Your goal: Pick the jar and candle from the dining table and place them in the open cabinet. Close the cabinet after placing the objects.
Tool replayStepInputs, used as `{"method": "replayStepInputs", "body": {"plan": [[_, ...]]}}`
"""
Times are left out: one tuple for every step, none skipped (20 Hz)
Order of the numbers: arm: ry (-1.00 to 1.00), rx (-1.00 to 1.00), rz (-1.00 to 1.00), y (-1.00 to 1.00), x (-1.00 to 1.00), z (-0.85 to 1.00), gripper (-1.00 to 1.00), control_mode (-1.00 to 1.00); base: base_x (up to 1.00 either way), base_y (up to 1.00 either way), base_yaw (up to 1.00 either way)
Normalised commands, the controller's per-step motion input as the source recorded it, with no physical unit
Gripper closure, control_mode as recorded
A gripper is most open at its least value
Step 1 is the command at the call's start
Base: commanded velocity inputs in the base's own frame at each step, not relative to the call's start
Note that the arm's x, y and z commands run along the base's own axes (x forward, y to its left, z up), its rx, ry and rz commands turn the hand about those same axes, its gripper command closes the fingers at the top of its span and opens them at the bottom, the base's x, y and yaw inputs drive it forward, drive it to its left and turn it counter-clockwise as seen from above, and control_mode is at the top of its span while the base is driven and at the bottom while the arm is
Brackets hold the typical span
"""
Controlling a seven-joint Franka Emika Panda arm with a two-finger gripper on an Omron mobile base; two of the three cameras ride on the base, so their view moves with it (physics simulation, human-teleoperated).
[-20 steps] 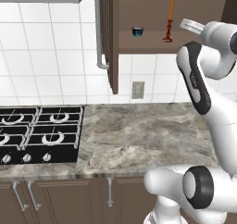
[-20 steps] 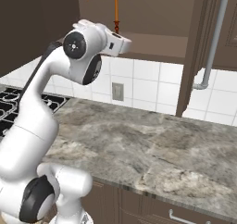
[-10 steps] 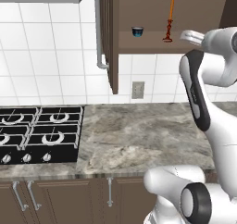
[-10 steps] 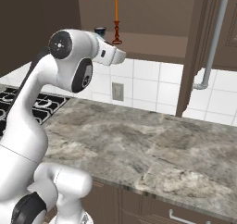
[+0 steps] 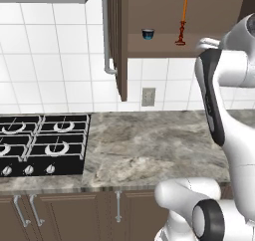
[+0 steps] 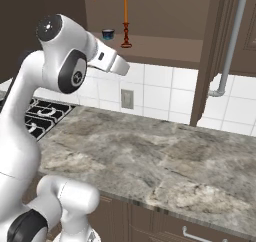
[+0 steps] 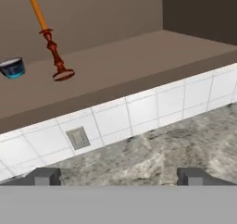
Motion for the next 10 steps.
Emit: {"method": "replayStepInputs", "body": {"plan": [[0.24,0.0,-0.04,0.08,-0.41,-0.27,-1.0,-1.0,0.0,0.0,0.0],[0.24,0.0,-0.04,0.09,-0.41,-0.29,-1.0,-1.0,0.0,0.0,0.0],[0.23,0.0,-0.03,0.1,-0.4,-0.33,-1.0,-1.0,0.0,0.0,0.0],[0.22,0.0,-0.02,0.1,-0.4,-0.37,-1.0,-1.0,0.0,0.0,0.0],[0.22,0.0,-0.01,0.11,-0.39,-0.4,-1.0,-1.0,0.0,0.0,0.0],[0.2,0.02,0.0,0.1,-0.39,-0.42,-1.0,-1.0,0.0,0.0,0.0],[0.18,0.01,0.0,0.11,-0.4,-0.45,-1.0,-1.0,0.0,0.0,0.0],[0.17,0.01,0.0,0.11,-0.4,-0.46,-1.0,-1.0,0.0,0.0,0.0],[0.15,0.01,0.0,0.12,-0.39,-0.5,-1.0,-1.0,0.0,0.0,0.0],[0.13,0.01,0.0,0.13,-0.37,-0.54,-1.0,-1.0,0.0,0.0,0.0]]}}
